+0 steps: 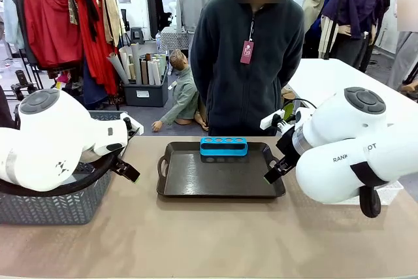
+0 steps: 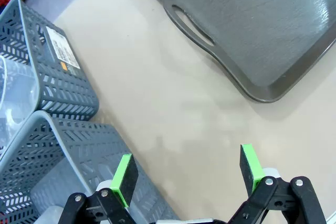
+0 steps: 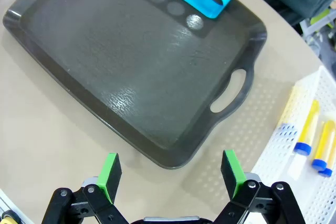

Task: Prepare the laboratory tools.
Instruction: Pick up one Small flask and place it on the Handle tray.

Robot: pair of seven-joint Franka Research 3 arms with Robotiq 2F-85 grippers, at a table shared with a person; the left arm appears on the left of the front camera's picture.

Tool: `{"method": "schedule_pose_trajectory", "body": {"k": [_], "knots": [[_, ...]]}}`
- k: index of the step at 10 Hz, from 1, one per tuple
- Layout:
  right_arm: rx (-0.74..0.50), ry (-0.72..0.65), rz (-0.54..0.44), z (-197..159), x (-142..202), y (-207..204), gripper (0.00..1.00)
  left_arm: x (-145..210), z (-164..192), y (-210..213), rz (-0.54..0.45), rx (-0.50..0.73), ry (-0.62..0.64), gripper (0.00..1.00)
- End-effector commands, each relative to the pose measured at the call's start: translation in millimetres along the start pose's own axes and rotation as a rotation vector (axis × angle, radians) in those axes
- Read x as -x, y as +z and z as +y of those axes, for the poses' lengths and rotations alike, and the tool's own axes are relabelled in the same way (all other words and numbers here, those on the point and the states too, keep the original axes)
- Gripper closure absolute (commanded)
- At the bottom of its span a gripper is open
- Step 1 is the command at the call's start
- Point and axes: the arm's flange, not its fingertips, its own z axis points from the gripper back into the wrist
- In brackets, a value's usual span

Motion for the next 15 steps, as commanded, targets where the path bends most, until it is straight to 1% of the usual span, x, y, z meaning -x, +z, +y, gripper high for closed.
{"method": "schedule_pose_trajectory", "body": {"k": [1,10,11,12,13,15], "knots": [[0.000,-0.001,-0.002,-0.2,-0.3,0.6,0.00,0.0,0.0,0.1,0.000,0.000,0.000,0.00],[0.000,0.000,0.000,0.0,0.0,0.0,0.00,0.0,0.0,0.0,0.000,0.000,0.000,0.00],[-0.018,0.003,0.009,5.3,-1.9,-0.7,0.00,-3.1,-4.4,3.5,0.027,0.008,-0.017,0.00],[-0.042,0.003,0.003,7.7,-4.7,2.6,0.00,-6.0,-8.7,6.7,0.059,0.051,-0.024,0.00],[-0.110,-0.012,0.005,8.8,-8.1,6.9,0.00,-8.2,-11.6,11.0,0.076,0.072,-0.029,0.00],[-0.160,-0.012,-0.005,5.3,-17.8,20.0,0.00,-13.4,-18.5,24.4,0.122,0.130,-0.049,0.00]]}}
